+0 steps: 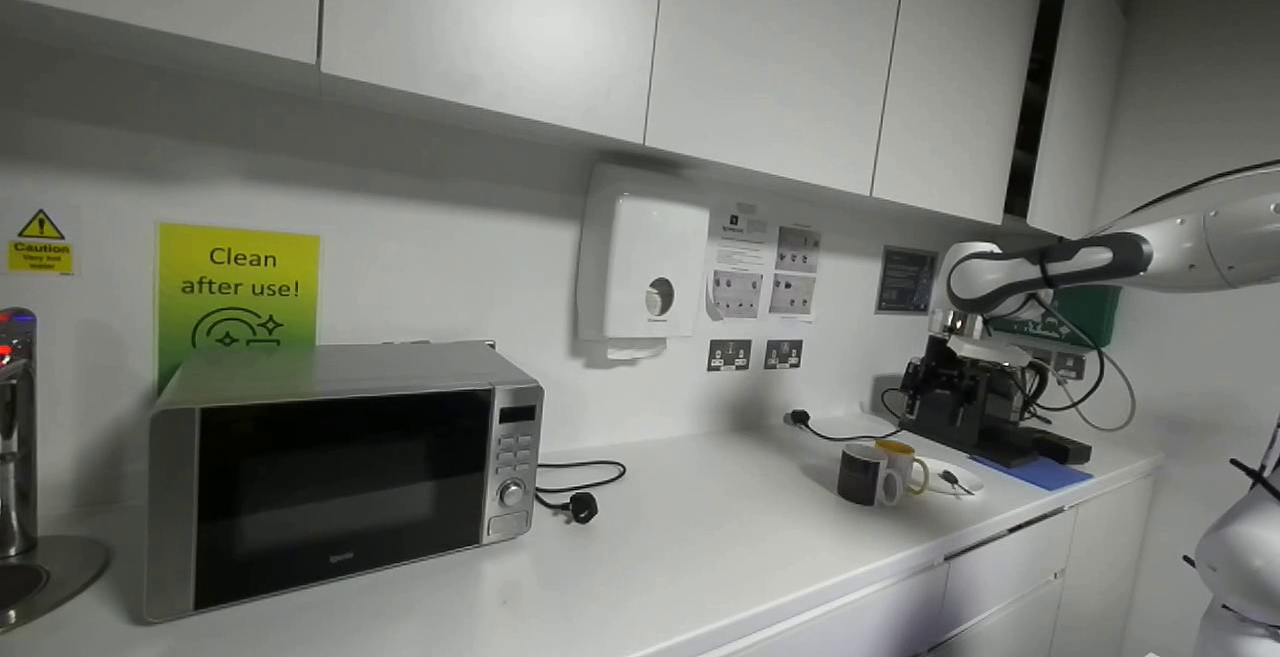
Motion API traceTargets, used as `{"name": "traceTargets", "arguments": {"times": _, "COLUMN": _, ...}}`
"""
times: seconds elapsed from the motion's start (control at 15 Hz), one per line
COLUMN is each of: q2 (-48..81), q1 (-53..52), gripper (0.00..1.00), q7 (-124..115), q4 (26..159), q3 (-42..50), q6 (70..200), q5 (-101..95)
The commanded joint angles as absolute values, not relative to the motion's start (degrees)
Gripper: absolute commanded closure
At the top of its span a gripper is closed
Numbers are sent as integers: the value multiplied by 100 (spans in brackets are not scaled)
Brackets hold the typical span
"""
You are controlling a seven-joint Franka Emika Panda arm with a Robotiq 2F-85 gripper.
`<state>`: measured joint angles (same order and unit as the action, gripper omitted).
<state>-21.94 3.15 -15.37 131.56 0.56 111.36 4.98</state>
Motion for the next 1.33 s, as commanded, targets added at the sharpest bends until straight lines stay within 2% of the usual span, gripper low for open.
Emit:
{"name": "traceTargets", "arguments": {"times": 0.0, "q2": -2191, "q1": 342, "gripper": 0, "q7": -1528, "q4": 13142, "q3": 34, "q6": 11119, "q5": 507}}
{"name": "traceTargets", "arguments": {"times": 0.67, "q2": -1896, "q1": 342, "gripper": 0, "q7": -291, "q4": 13060, "q3": 138, "q6": 11434, "q5": -421}}
{"name": "traceTargets", "arguments": {"times": 1.27, "q2": -1413, "q1": 380, "gripper": 0, "q7": 542, "q4": 13086, "q3": 546, "q6": 12136, "q5": -396}}
